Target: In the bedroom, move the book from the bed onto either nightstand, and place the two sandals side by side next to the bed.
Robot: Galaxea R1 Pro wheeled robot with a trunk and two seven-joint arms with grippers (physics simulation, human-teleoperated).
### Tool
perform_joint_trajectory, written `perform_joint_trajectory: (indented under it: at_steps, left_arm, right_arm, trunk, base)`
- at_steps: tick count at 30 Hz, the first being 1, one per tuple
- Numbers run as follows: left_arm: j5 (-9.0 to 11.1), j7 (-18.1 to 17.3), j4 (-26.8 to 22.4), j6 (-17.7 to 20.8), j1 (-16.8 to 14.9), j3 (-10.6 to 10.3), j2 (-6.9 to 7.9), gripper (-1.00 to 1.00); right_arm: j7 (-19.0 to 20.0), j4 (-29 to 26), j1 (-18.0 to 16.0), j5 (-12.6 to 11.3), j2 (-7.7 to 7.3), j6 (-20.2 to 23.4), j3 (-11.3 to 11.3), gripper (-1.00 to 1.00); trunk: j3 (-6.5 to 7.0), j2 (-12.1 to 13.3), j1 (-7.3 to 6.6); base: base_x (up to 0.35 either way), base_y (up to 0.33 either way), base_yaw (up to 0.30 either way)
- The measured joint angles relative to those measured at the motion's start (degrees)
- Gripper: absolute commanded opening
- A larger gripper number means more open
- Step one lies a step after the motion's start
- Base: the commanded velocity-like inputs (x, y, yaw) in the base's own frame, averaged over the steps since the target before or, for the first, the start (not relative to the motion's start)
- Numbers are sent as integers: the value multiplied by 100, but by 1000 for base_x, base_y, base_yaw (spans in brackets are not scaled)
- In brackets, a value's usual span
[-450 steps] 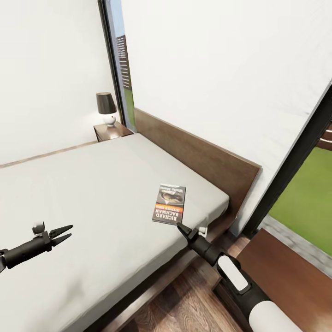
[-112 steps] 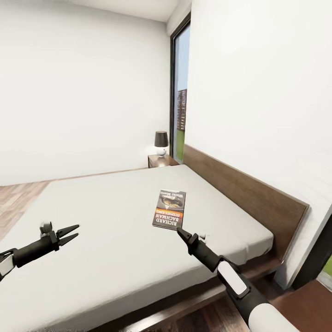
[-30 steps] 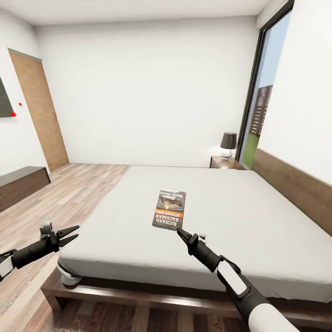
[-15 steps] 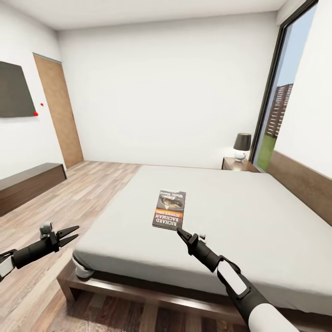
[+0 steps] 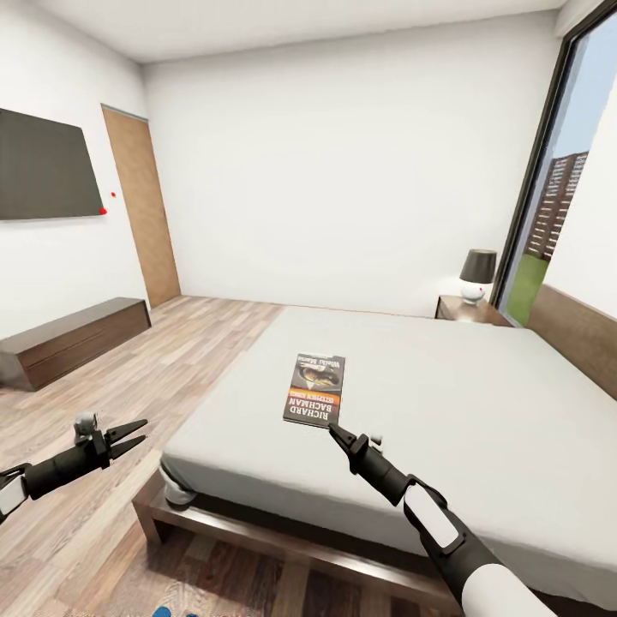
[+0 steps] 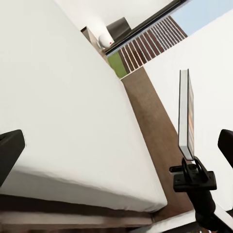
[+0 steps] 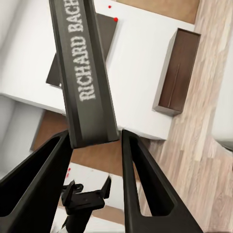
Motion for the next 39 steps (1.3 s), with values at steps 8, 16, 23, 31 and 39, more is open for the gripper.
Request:
perform_joint_trajectory:
  at_steps: [8,16,23,31,39]
  left_arm:
    - [0,16,0,6,0,0,-7,100]
    - [0,24,0,9,0,-1,-27,100]
    - [0,32,0,-1,0,0,-48,100]
    - [5,330,0,-10,72,-1,-52,100]
    - [26,1060,0,-15,107,-2,-57,100]
  right_arm:
    - [0,0,0,0,0,0,0,-100]
    - [0,-2,0,2,0,0,0,-100]
    - [0,-2,0,1,0,0,0,-100]
    - [0,-2,0,1,0,0,0,-100]
    - [0,-2,0,2,0,0,-7,-100]
  trunk:
    - [0,0,0]
    - [0,0,0]
    - [0,0,0]
    - [0,0,0]
    - [0,0,0]
  base:
    - [0,0,175]
    - [0,0,177]
    - [0,0,179]
    - [0,0,179]
    - [0,0,179]
